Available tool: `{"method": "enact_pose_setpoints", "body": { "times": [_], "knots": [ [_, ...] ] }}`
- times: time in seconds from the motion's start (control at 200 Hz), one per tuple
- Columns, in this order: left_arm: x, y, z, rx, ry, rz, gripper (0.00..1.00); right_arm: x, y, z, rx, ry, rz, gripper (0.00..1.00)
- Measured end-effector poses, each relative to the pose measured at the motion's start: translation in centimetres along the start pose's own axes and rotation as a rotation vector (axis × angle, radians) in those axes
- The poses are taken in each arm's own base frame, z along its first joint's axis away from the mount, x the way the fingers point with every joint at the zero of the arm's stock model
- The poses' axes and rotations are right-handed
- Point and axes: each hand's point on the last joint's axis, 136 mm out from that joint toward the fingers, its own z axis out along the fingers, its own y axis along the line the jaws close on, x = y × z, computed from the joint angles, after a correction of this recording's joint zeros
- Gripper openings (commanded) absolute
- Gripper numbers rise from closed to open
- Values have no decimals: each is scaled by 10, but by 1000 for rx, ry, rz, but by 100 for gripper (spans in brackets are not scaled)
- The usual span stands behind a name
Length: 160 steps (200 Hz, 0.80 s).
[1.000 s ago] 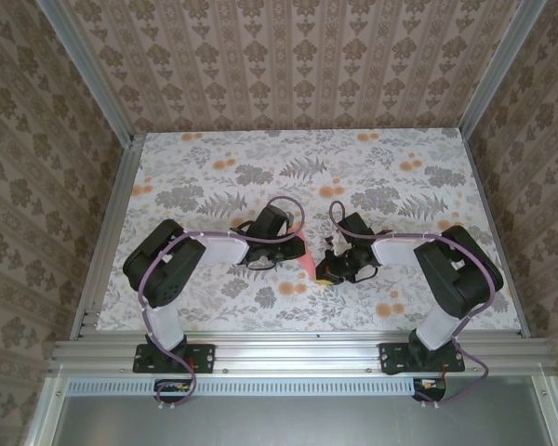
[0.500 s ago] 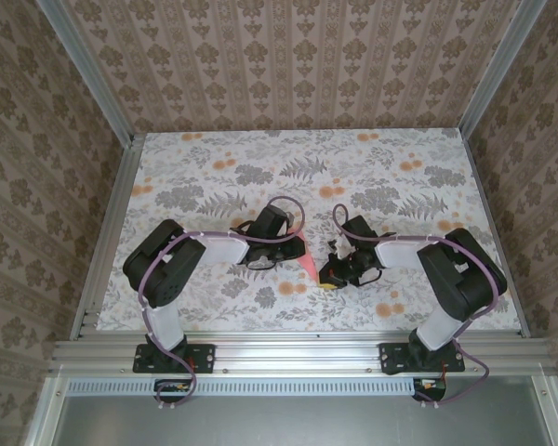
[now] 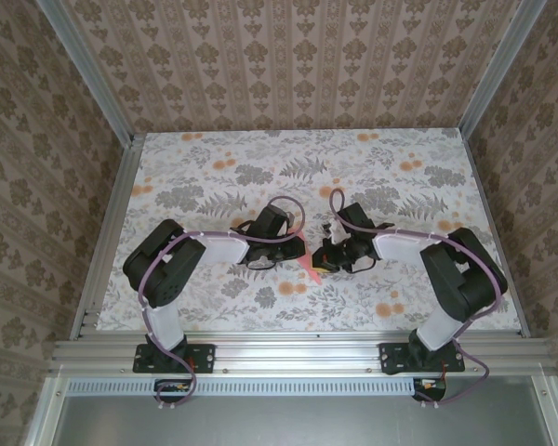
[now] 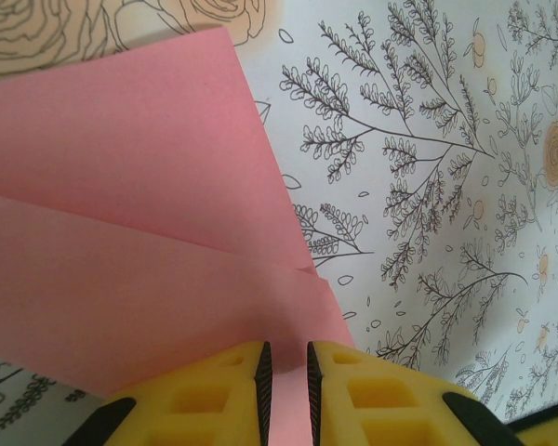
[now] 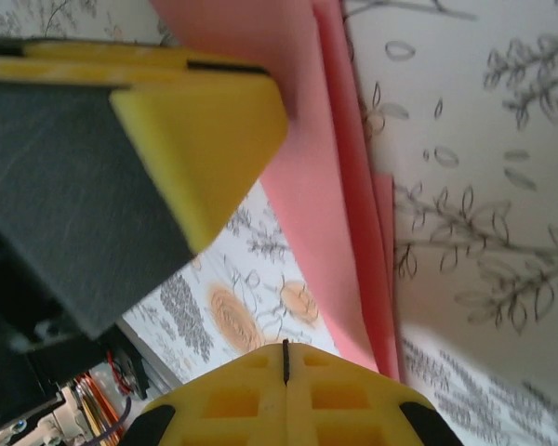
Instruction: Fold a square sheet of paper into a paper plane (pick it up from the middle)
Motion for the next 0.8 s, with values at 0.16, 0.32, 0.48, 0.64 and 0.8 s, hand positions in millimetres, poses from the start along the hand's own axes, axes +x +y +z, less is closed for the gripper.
{"method": "enact_pose_setpoints", "body": {
  "times": [0.16, 0.32, 0.48, 0.64, 0.8],
  "knots": [
    [0, 0, 0, 1, 1, 0, 22, 6, -19, 15, 32, 46, 42, 1],
    [0, -5, 0, 26, 9, 1, 28, 6, -21, 16, 35, 48, 17, 1],
    [-6, -16, -8, 75, -3, -5, 36, 6, -22, 16, 33, 46, 8, 0],
    [-17, -42, -28, 151, -37, 21, 36, 6, -21, 16, 27, 45, 3, 0],
    [-23, -51, -30, 179, -53, 26, 35, 6, -21, 16, 23, 45, 3, 0]
  ]
}}
